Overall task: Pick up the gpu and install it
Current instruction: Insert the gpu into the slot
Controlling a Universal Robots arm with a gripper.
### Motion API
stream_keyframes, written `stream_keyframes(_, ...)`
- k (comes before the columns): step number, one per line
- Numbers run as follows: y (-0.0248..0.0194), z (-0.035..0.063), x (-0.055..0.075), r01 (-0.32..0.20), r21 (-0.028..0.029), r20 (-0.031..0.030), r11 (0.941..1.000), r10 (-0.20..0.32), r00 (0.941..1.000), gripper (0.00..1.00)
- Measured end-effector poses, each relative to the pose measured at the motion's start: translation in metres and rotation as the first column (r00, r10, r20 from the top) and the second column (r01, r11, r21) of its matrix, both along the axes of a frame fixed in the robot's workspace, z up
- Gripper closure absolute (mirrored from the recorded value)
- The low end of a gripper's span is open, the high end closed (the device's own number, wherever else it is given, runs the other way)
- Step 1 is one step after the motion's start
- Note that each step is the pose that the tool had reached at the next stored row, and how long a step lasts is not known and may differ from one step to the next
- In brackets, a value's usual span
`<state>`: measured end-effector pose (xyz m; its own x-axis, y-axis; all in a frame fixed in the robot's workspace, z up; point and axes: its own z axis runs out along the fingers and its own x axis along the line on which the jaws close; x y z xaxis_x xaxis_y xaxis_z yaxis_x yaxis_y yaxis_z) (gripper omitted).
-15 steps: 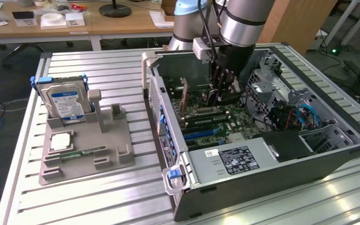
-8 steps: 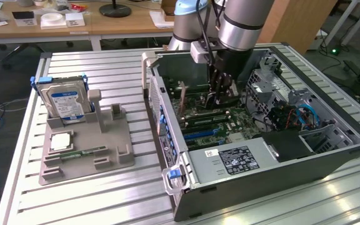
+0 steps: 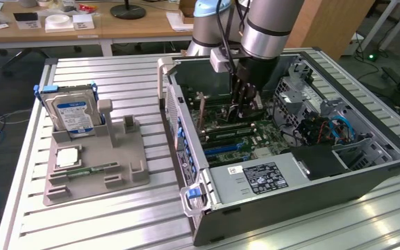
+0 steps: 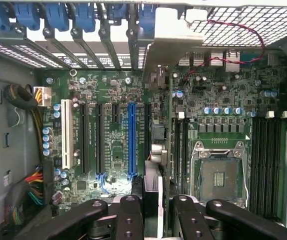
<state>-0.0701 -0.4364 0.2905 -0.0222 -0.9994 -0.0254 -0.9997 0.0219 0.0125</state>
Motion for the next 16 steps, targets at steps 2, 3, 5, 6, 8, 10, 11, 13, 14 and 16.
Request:
stream_keyframes(2,-0.0034,0.0,0.0,0.0,-0.0001,0.0,1.0,0.0,1.0,0.72)
stream_keyframes(3,-0.0055,-0.0001,0.0,0.0,0.0,0.0001,1.0,0.0,1.0,0.72)
stream_keyframes(5,-0.0083,-0.0001,0.0,0.0,-0.0002,0.0,1.0,0.0,1.0,0.72)
stream_keyframes(6,-0.0094,-0.0001,0.0,0.0,-0.0003,0.0,1.0,0.0,1.0,0.72)
stream_keyframes(8,-0.0111,-0.0003,0.0,0.0,-0.0006,0.0,1.0,0.0,1.0,0.72)
stream_keyframes(10,-0.012,-0.0009,-0.001,0.0,-0.0012,0.0001,1.0,0.0,1.0,0.72)
stream_keyframes(11,-0.0123,-0.0013,-0.002,0.0,-0.0016,0.0002,1.0,0.0,1.0,0.72)
stream_keyframes(13,-0.0129,-0.0018,-0.002,0.0,-0.0024,0.0001,1.0,0.0,1.0,0.72)
stream_keyframes(14,-0.0136,-0.0019,-0.002,0.0,-0.003,-0.0001,1.0,0.0,1.0,0.72)
stream_keyframes(16,-0.015,-0.0023,-0.003,0.0,-0.0035,0.0,1.0,0.0,1.0,0.72)
